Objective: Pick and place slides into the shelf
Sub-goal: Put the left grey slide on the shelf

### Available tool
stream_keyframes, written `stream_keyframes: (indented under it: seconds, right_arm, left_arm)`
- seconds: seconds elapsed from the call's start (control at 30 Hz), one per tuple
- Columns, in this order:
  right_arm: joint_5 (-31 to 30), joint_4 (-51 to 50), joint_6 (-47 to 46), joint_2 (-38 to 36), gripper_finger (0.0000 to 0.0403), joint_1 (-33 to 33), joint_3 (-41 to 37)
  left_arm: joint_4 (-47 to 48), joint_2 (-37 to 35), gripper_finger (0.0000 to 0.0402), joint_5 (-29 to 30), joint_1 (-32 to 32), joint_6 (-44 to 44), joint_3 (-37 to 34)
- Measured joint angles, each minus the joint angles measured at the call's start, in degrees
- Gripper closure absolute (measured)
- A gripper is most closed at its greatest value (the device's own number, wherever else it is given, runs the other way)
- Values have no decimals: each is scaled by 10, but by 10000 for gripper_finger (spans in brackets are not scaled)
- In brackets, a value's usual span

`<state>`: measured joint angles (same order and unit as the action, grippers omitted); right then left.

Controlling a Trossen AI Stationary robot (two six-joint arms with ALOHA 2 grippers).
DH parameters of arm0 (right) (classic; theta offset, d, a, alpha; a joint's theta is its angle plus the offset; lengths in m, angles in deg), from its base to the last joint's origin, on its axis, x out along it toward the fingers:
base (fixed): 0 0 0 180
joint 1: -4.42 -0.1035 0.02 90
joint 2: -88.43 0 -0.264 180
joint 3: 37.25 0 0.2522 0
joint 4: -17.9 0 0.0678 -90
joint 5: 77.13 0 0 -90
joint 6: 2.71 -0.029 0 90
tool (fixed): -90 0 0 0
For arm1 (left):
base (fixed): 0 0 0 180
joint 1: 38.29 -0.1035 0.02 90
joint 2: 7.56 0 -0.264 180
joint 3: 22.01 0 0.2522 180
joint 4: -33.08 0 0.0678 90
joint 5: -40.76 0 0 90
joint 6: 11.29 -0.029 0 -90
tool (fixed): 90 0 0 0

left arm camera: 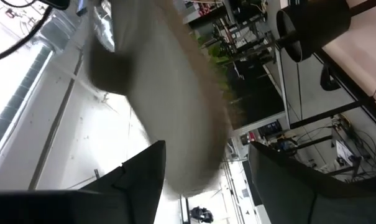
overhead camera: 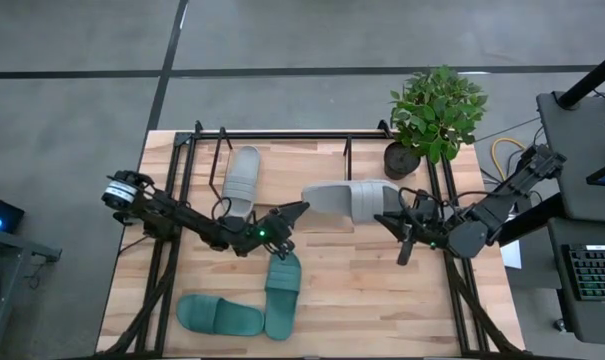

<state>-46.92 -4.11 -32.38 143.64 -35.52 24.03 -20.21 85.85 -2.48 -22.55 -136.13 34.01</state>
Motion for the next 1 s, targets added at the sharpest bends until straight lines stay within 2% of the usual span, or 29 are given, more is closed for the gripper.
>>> stream_keyframes:
  seconds: [0.2, 0.4, 0.6, 0.77, 0.83, 0.9, 1.0]
  right_arm:
    - [15, -2, 2, 0, 394, 0, 8]
    - [21, -5, -1, 1, 394, 0, 8]
    - [31, -4, -14, 0, 394, 0, 8]
    - [32, -4, -3, 0, 394, 5, 8]
    - [31, -4, -3, 0, 394, 7, 8]
    - [31, -2, -3, -1, 394, 9, 8]
    - [29, -2, -2, -1, 394, 9, 8]
  left_arm:
    - [0, 0, 187, 0, -13, 0, -1]
    - [-1, 0, 187, -46, -18, 0, 9]
    - [0, 0, 187, -53, -23, 4, 15]
    - [2, 0, 187, -145, -23, 87, 17]
    - [3, 1, 188, -158, -23, 108, 26]
    - [4, 1, 196, -150, -24, 120, 34]
    - [6, 8, 231, -133, -27, 120, 39]
